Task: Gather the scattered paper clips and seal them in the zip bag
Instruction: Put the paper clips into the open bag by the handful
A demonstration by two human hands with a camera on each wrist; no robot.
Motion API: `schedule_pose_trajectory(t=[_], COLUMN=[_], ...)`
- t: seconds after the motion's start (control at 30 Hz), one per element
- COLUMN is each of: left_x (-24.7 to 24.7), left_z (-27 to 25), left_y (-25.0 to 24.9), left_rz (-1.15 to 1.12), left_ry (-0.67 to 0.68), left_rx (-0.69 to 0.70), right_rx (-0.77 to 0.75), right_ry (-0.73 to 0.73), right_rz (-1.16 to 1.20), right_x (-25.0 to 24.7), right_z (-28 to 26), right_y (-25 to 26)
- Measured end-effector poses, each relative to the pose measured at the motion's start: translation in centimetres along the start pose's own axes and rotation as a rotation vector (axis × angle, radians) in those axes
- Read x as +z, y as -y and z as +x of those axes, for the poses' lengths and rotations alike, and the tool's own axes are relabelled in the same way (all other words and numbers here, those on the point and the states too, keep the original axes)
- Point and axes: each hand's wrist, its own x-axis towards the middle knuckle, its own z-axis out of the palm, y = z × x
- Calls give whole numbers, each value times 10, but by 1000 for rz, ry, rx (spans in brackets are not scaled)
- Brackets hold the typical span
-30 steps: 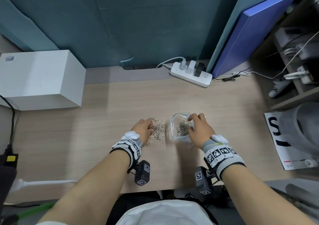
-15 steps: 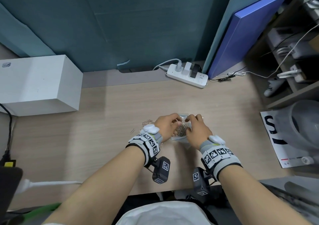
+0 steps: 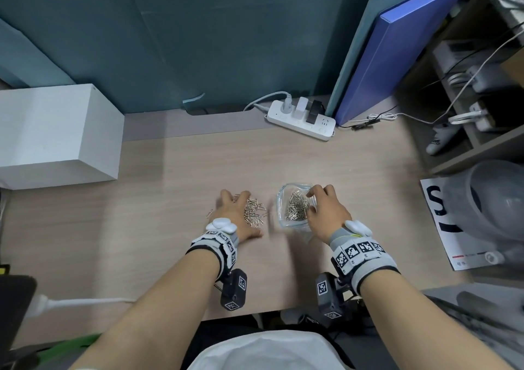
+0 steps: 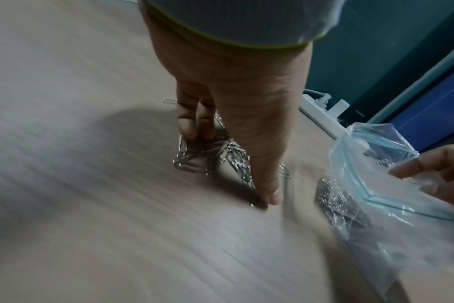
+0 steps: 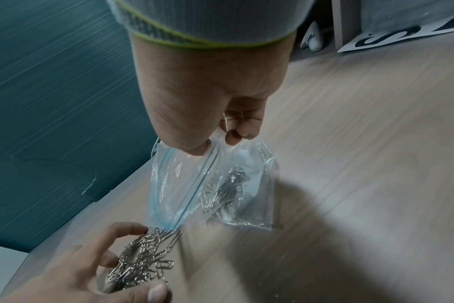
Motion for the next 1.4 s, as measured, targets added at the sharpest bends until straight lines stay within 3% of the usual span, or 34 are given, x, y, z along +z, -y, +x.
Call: schedule_pose_trajectory(t=[0.6,0.73,0.97,1.1,1.17,1.27,1.4], left_x=[-3,-10,-26,-23,-23,-19,-1], left_z=[17,21,14,13,16,25,34], left_y=[7,-5,-68,-84,-78,-55,-19], left_rz=[-20,-184,-584,-466,-401,-324,-79], left_ry=[4,-1,-65,-11,-91,-222,-147], left_rx=[140,105,265,398,418,330,310], right_rx=[4,2,5,-7,-8,3,14], right_ry=[17,18,14,29,22,10,-3], right_rz=[20,29,36,40,38,31,23], right_x=[2,3,4,2,0,-3,-3], right_z=[4,6,6,6,5,5,3], right_y=[0,2,3,3,2,-3,-10])
